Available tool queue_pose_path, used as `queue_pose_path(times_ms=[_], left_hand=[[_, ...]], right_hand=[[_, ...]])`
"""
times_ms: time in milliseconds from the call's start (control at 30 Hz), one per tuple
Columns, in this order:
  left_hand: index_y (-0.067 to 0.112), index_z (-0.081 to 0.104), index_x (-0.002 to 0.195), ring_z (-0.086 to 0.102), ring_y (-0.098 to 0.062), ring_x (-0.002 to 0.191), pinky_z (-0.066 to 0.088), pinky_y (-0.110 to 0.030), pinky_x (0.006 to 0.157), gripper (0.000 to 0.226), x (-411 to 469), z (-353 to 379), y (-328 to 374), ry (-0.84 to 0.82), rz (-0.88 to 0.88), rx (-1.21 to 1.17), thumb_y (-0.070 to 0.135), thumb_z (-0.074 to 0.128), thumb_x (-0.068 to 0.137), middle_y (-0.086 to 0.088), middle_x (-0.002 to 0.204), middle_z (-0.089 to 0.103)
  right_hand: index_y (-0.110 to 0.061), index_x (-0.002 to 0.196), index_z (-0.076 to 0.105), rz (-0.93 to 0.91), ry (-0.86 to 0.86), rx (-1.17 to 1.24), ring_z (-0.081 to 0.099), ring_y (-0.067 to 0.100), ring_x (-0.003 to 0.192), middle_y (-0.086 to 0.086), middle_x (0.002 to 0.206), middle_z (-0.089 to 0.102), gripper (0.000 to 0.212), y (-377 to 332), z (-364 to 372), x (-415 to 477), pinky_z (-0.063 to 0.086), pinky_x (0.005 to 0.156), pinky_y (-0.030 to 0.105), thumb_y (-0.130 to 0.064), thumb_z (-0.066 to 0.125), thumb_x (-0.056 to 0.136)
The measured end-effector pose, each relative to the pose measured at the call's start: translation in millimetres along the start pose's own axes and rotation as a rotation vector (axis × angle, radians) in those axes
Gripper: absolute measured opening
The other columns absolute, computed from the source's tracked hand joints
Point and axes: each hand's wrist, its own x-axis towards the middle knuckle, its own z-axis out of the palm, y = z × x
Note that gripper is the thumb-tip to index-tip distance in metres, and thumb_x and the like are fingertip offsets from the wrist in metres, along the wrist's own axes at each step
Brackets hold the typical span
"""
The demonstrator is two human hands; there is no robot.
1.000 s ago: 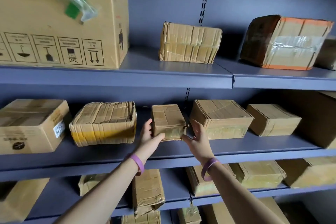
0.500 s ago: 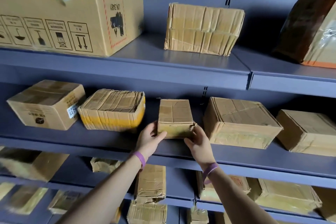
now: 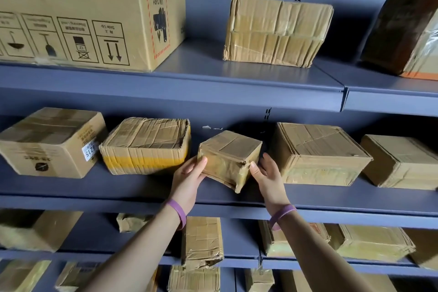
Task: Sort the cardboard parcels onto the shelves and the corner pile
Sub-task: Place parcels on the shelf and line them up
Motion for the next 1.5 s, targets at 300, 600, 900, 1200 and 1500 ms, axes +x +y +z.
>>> queue_pose_path(times_ms=[300, 600, 900, 1200, 1500], left_hand=[[0.011, 0.065, 0.118, 0.069, -0.008, 0.105, 0.052, -0.020, 0.094, 0.025, 1.1, -7.6, -1.5, -0.082, -0.009, -0.055, 0.024, 0.061, 0.097, -0.001, 0.112, 0.074], [0.029, 0.042, 0.133, 0.057, 0.016, 0.108, 0.047, -0.007, 0.086, 0.055, -7.3, -6.3, -14.4, -0.309, 0.178, 0.271, 0.026, 0.073, 0.088, 0.025, 0.126, 0.057], [0.023, 0.062, 0.121, 0.065, -0.011, 0.115, 0.049, -0.025, 0.100, 0.024, 1.2, -7.0, -8.9, -0.215, 0.019, -0.035, 0.022, 0.059, 0.098, 0.005, 0.121, 0.071], [0.013, 0.060, 0.123, 0.063, -0.013, 0.119, 0.052, -0.022, 0.096, 0.032, 5.4, -11.4, -4.7, -0.289, -0.088, -0.167, 0.024, 0.052, 0.094, -0.004, 0.126, 0.069], [0.015, 0.045, 0.138, 0.059, -0.016, 0.123, 0.054, -0.024, 0.091, 0.046, 7.5, -2.8, -17.4, -0.066, 0.113, -0.049, 0.011, 0.061, 0.095, -0.009, 0.128, 0.058]], right_hand=[[-0.005, 0.110, 0.062, 0.030, -0.041, 0.090, 0.068, 0.020, 0.100, 0.009, 0.104, 0.072, 0.064, 6.7, -7.2, -3.5, 0.057, 0.083, 0.029, -0.050, 0.083, 0.069], [-0.001, 0.103, 0.052, 0.008, 0.046, 0.149, 0.064, 0.021, 0.087, 0.016, 0.098, 0.057, 0.070, 7.1, -7.8, -3.3, 0.058, 0.072, 0.026, -0.041, 0.090, 0.060], [-0.007, 0.095, 0.059, -0.045, -0.006, 0.144, 0.065, 0.012, 0.091, 0.006, 0.100, 0.069, 0.017, 9.0, -6.5, -6.9, 0.055, 0.082, 0.034, -0.017, 0.048, 0.102], [-0.001, 0.130, 0.055, -0.036, -0.124, 0.142, 0.066, 0.022, 0.109, 0.014, 0.121, 0.067, 0.035, 5.2, -8.1, -4.3, 0.057, 0.087, 0.033, -0.017, 0.057, 0.099], [-0.010, 0.088, 0.056, -0.009, 0.040, 0.321, 0.070, 0.015, 0.087, 0.004, 0.089, 0.071, 0.078, 16.6, -16.4, -1.6, 0.057, 0.074, 0.025, -0.053, 0.096, 0.037]])
